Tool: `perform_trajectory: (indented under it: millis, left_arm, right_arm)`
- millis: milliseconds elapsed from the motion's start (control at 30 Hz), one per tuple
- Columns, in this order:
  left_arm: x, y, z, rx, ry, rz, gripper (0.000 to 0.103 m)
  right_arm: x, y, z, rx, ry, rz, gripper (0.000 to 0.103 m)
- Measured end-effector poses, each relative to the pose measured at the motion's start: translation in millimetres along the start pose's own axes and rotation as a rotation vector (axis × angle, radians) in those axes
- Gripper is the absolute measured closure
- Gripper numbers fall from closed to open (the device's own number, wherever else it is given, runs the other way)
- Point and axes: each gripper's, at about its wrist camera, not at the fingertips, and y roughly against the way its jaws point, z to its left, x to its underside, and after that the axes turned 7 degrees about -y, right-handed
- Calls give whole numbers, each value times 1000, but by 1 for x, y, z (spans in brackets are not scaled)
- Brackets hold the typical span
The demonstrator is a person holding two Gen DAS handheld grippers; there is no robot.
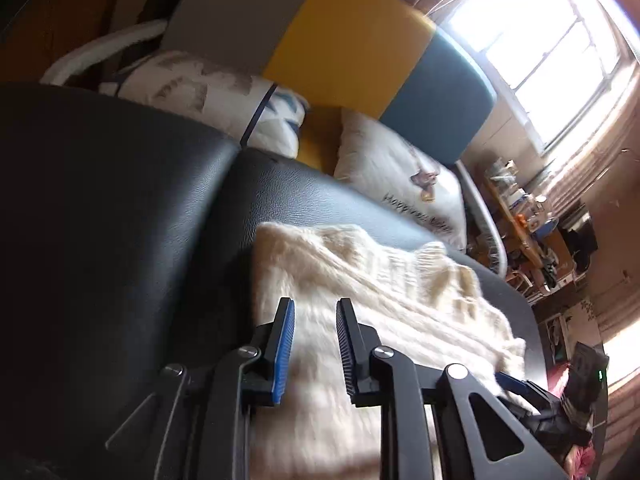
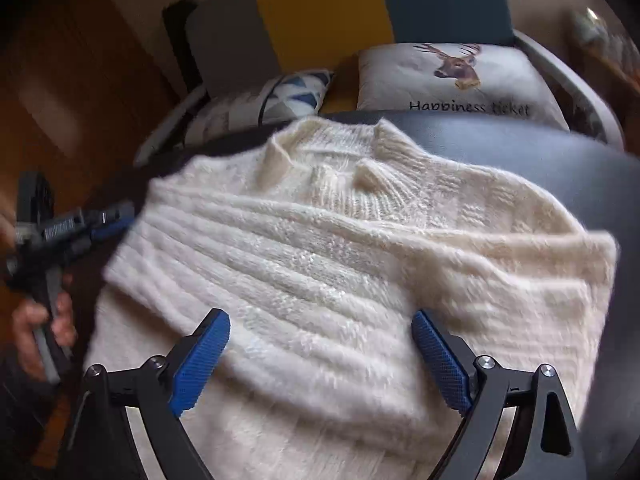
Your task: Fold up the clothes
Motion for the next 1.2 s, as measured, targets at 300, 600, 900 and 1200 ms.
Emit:
perform_trajectory:
  millis: [300,600,900,1200]
  left_arm:
    - [42,-13,-39,-116,-257,88,80]
    - [61,34,-27,-41,-121,135,79]
    - [135,104,14,67,-13,166,77]
    - [194,131,23,165,-33,236,73]
  right_arm:
    - [47,14,-43,-50,-201,-10,7]
    - [98,68,-74,-207,-445,-49,0]
    - [210,132,-111,-312,-557,19,0]
    - [221,107,-91,-460,-532,38,0]
